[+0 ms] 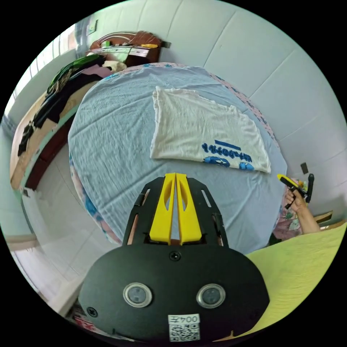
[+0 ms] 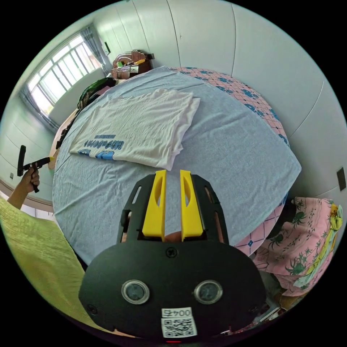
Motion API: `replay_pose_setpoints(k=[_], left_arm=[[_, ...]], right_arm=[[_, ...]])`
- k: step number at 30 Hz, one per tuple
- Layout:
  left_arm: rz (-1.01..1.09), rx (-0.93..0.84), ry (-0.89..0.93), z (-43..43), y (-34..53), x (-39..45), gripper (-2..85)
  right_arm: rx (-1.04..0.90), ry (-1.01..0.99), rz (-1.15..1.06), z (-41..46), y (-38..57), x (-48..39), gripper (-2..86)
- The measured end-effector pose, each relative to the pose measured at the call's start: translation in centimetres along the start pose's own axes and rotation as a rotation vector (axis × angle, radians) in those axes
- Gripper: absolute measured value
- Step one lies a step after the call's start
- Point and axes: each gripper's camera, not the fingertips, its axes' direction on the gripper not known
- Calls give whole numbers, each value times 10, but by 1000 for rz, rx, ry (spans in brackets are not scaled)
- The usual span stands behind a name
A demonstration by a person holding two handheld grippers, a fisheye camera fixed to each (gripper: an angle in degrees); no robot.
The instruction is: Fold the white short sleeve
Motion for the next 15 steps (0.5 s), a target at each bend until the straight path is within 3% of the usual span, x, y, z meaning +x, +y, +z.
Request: replay_pose_setpoints(k=[3, 15], left_arm=[[-101, -12, 63, -8, 41, 24, 2], [-115, -20, -28, -21, 112, 106, 2]], right_arm=[[-7, -21, -92, 7, -1, -8, 73], [-34, 20, -399, 17, 9, -44, 62]])
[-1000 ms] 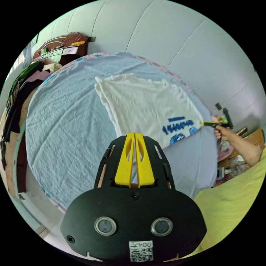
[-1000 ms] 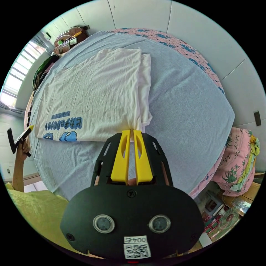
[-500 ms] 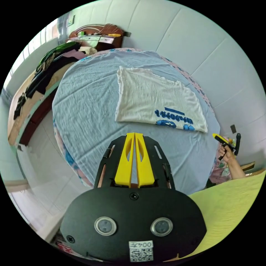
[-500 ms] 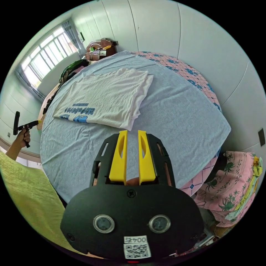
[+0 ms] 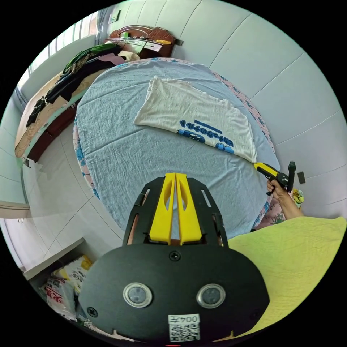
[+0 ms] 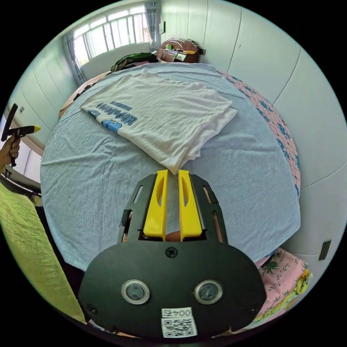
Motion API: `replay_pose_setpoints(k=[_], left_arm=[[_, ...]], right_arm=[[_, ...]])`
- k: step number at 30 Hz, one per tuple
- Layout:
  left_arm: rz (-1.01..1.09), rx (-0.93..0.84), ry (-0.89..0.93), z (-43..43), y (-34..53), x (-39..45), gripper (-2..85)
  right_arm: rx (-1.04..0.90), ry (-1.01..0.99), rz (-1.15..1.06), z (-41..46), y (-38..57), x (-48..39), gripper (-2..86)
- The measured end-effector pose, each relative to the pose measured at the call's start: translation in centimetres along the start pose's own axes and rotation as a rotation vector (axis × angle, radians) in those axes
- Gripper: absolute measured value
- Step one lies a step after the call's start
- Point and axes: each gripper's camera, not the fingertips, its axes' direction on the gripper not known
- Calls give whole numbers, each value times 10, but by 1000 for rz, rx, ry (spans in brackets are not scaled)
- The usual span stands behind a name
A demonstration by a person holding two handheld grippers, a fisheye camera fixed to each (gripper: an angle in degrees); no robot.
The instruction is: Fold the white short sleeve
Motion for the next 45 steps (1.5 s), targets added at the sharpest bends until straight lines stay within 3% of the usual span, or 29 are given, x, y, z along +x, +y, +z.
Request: replay_pose_setpoints(k=[12, 18, 24, 27, 34, 45], left_arm=[[-24, 8, -30, 8, 30, 18, 2], [-45, -2, -22, 21, 30, 19, 2], [-62, -22, -8, 41, 31, 22, 3], [-58, -34, 7, 53, 31, 28, 2], [-46, -42, 32, 77, 23, 35, 3], [103, 26, 53, 138, -70, 57, 10]], right_arm=[[-19, 91, -194, -6, 3, -24, 19], [-28, 72, -99, -20, 5, -16, 51], [112, -23, -20, -46, -23, -23, 52], [77, -94, 31, -26, -53, -34, 65], [-83, 2, 6, 15, -59, -42, 48], [41, -81, 352, -18, -23, 20, 80]])
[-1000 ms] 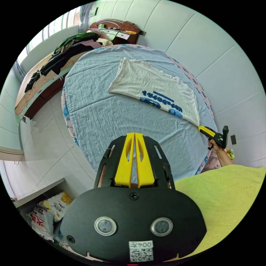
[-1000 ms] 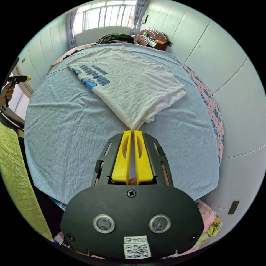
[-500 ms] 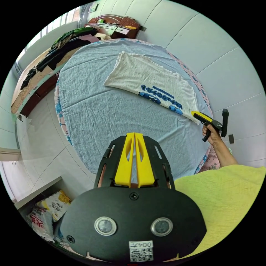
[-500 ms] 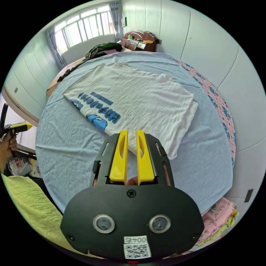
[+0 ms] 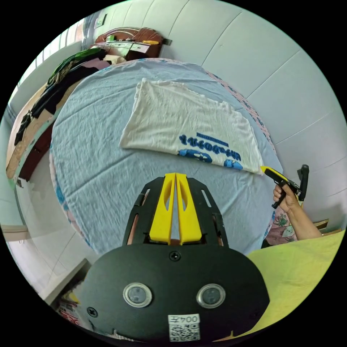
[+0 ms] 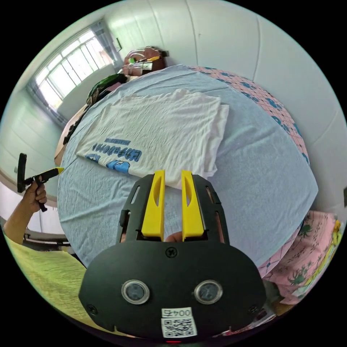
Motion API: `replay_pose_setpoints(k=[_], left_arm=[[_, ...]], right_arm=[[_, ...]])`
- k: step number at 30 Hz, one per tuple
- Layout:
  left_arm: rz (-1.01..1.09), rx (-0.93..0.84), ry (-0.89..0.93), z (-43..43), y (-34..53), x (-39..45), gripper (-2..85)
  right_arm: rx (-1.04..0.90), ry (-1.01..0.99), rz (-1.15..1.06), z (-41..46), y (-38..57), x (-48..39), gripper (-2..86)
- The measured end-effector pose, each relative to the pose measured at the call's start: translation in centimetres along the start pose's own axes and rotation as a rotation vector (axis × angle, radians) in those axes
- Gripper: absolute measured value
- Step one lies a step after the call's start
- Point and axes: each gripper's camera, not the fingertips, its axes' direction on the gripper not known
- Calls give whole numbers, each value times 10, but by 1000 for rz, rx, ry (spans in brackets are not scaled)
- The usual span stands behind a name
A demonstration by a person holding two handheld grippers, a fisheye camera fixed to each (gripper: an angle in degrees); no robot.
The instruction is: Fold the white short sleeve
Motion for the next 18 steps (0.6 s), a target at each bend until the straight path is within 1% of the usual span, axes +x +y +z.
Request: replay_pose_setpoints(k=[2, 6, 10, 13, 16, 18], left_arm=[[70, 22, 18, 21, -30, 11, 18], [192, -29, 16, 61, -64, 37, 41], [188, -97, 15, 102, -78, 42, 64], [211, -84, 15, 113, -78, 48, 59], [237, -83, 25, 120, -78, 59, 59], [219, -99, 29, 123, -81, 65, 60]], right_arm=[[4, 15, 75, -3, 5, 14, 82], [-20, 44, 86, -1, 2, 21, 82], [-56, 60, 24, 10, -6, 20, 84], [-134, 83, 55, 27, -1, 42, 83], [-110, 14, 121, 25, 11, 70, 77], [-73, 23, 144, 13, 13, 80, 77]])
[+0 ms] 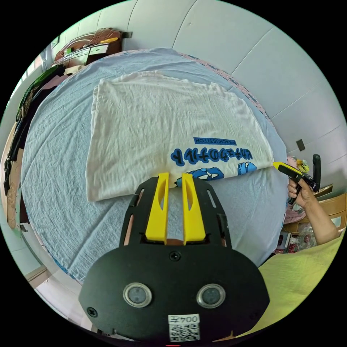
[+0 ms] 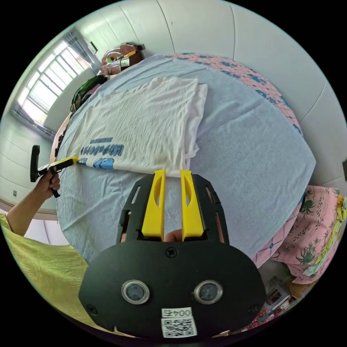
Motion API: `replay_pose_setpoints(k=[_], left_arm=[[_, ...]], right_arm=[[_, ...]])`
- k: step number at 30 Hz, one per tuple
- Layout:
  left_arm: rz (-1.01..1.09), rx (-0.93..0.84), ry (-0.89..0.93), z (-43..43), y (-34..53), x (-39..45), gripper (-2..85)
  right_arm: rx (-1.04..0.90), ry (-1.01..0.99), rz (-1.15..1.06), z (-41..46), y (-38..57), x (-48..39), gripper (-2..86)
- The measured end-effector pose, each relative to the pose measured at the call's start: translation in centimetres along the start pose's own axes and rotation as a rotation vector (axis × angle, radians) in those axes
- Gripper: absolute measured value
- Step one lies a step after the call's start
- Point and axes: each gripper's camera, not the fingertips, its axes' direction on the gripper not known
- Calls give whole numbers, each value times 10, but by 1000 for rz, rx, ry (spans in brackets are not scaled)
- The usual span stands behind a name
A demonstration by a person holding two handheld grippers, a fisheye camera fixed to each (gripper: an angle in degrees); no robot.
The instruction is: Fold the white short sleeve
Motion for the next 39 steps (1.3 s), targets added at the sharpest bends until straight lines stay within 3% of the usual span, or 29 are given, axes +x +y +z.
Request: replay_pose_setpoints(k=[7, 12, 17, 21, 30, 39], left_arm=[[20, 49, 46, 5, -2, 63, 47], [63, 10, 67, 26, 1, 125, 41], [285, 15, 78, 38, -12, 223, 57], [489, 28, 59, 53, -25, 300, 73], [859, -28, -73, 116, -36, 453, 108], [1093, 34, -389, 157, -13, 545, 119]], right_arm=[[122, -40, 83, -22, -36, 58, 52], [56, -118, 4, -2, -74, 77, 42], [11, -237, 150, 7, -64, 131, 53], [-25, -298, 132, 20, -30, 151, 76], [-37, -361, 144, 61, -8, 182, 70], [-77, -486, 144, 71, -28, 220, 30]])
